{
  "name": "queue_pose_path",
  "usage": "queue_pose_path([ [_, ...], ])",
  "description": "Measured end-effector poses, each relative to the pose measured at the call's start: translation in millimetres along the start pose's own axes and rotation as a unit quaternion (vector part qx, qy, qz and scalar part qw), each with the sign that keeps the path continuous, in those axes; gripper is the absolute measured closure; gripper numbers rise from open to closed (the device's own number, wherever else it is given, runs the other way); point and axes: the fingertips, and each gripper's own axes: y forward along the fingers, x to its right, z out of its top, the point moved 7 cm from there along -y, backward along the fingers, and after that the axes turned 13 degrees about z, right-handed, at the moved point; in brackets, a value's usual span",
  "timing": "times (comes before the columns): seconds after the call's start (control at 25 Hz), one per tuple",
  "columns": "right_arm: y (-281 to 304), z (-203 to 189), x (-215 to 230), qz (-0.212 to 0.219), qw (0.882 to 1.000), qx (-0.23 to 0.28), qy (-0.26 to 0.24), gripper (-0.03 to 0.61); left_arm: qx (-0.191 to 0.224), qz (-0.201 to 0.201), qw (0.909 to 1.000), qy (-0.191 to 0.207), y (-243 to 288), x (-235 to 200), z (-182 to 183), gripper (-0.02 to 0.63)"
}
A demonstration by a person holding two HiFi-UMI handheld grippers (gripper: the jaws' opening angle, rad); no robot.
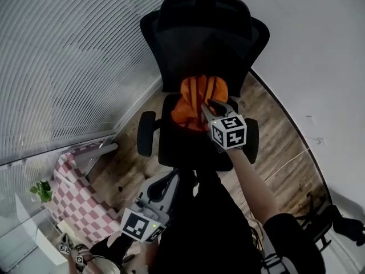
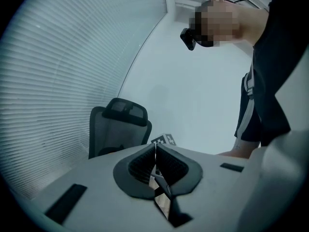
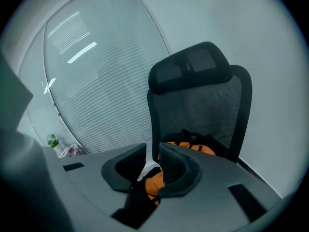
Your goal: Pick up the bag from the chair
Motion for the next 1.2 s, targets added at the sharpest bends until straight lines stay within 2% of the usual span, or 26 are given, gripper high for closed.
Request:
queue_pose_path([
  [0.2,30,-7,32,-0.023,0.999,-0.012,0.033,0.451,-0.005,0.006,0.9999,-0.015,14,1,4,0.58],
  [0.32,49,-8,47,-0.03,0.999,-0.018,0.036,0.451,-0.004,0.01,0.9997,-0.024,19,-2,9,0.58],
  [0.48,74,-10,68,-0.046,0.998,-0.017,0.03,0.451,-0.019,0.034,0.9985,-0.037,22,-10,5,0.58],
  [0.72,104,-20,98,-0.057,0.997,-0.039,0.046,0.44,-0.012,0.046,0.9975,-0.053,30,-17,11,0.58],
  [1.04,123,-17,119,-0.058,0.996,-0.035,0.057,0.436,-0.022,0.068,0.9947,-0.073,29,-22,3,0.58],
  [1.2,137,-13,124,-0.059,0.996,-0.038,0.05,0.436,-0.041,0.082,0.9921,-0.085,26,-24,-8,0.58],
])
